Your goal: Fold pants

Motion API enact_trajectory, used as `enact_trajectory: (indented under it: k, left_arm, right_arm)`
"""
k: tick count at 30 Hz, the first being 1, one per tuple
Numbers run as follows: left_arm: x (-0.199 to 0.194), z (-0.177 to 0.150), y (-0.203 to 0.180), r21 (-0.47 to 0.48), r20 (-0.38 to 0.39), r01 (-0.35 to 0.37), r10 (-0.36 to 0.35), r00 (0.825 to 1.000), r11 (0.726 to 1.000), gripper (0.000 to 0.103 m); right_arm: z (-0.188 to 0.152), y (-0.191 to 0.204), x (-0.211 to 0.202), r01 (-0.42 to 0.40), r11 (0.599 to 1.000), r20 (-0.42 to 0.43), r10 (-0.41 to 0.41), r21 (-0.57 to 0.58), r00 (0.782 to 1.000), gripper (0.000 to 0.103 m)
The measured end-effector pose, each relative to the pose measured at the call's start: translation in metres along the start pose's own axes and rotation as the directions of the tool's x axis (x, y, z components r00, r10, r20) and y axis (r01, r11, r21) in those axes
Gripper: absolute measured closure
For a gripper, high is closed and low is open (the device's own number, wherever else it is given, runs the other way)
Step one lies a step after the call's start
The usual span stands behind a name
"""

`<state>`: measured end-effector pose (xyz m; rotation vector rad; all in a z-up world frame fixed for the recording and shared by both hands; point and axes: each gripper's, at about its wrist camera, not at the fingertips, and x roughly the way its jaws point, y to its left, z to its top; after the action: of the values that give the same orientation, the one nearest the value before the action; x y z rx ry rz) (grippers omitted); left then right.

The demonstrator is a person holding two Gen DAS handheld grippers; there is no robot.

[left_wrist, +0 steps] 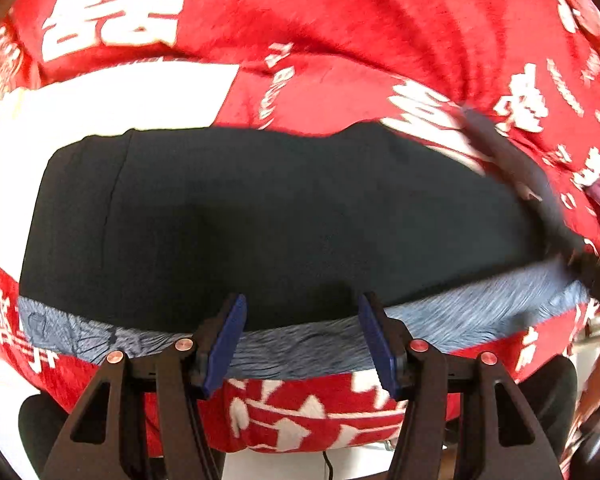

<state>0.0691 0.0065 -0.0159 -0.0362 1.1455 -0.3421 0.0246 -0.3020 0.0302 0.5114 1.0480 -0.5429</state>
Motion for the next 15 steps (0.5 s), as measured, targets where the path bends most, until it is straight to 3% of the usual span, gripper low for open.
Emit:
enact_trajectory:
  k: [2,4,5,6,7,8,12,15]
  left_arm:
    - [0.002,0.001,-0.008,0.028,-0.005,0.008,-0.008,1.000,1.000,0.043]
    - [0.012,0.002,-0.019,0.060,-0.025,0.000,0.001,1.000,0.998,0.043]
    - [0.019,0.004,-0.025,0.078,-0.038,-0.001,0.004,0.999,0.997,0.043]
    - [0.029,0.003,-0.032,0.098,-0.058,-0.007,0.012,0.998,0.995,0.043]
    - [0.036,0.002,-0.035,0.107,-0.069,-0.010,0.017,0.998,0.994,0.043]
    - [0.044,0.000,-0.038,0.116,-0.086,-0.017,0.027,0.996,0.993,0.043]
    - [0.049,-0.007,-0.044,0.120,-0.065,-0.055,0.064,0.996,0.991,0.035]
    - [0.047,-0.006,-0.042,0.101,-0.086,-0.040,0.048,0.995,0.994,0.035]
  right_arm:
    - [-0.035,-0.017,0.005,0.019,0.999,-0.028,-0.019,0.026,0.999,0.085]
    - [-0.056,-0.029,0.019,-0.024,1.000,-0.033,0.024,0.015,0.999,0.085]
    - [-0.059,-0.030,0.017,-0.029,1.000,0.007,0.029,-0.006,1.000,0.077]
    - [-0.060,-0.028,0.012,0.015,0.999,0.040,-0.013,-0.040,0.999,0.068]
    - [-0.059,-0.024,0.009,0.063,0.996,0.052,-0.059,-0.066,0.997,0.049]
    - [-0.058,-0.020,0.005,0.101,0.991,0.063,-0.095,-0.090,0.993,0.042]
    - [-0.059,-0.001,-0.021,0.151,0.970,0.160,-0.121,-0.189,0.980,0.039]
    - [-0.060,0.025,-0.039,0.250,0.917,0.288,-0.160,-0.310,0.944,0.022]
